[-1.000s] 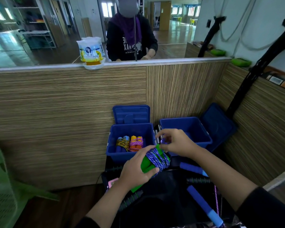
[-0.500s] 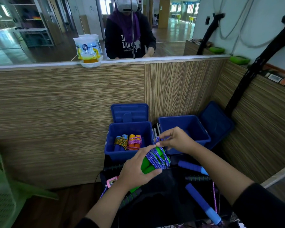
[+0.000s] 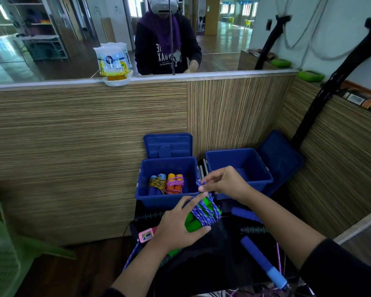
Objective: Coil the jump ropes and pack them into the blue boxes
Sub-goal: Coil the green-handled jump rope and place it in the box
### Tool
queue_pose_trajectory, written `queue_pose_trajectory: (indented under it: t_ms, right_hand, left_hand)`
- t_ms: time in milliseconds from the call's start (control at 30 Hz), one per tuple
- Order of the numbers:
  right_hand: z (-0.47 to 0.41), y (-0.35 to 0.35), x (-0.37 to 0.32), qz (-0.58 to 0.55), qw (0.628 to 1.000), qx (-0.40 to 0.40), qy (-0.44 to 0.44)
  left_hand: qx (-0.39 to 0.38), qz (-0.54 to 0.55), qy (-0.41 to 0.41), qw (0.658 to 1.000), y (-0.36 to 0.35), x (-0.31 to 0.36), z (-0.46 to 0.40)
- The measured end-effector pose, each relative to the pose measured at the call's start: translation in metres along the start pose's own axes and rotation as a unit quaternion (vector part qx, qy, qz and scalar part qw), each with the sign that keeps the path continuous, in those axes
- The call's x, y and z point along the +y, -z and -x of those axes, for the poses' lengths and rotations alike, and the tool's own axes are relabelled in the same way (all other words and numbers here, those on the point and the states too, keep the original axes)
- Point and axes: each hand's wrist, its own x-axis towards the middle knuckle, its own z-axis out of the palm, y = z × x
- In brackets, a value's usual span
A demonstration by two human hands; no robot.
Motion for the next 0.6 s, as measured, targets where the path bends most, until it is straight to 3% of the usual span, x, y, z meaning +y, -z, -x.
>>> queue_pose_trajectory:
  t_ms: [200,433,500,600]
  right_hand:
    - [0.003,0.003,-0.002,-0.008,0.999,-0.026,0.021]
    - [0.003,-0.008,-0.007,0.222,0.974,0.012,0.049]
    - [0.004,-0.005,-0.008,0.218,0.975,0.005,0.046]
    - [0.006,0.000,-0.004,0.114,0.993,-0.030,0.020]
  left_hand:
    - [0.018,0.058,0.017,0.998,0.006,-0.004,0.002]
    - [0.022,0.024,0.004,0.999,0.010,-0.001,0.000]
    - [0.023,0.013,-0.002,1.000,0.010,-0.003,0.001]
    - [0.023,0.011,-0.010,1.000,0.010,-0.005,0.005]
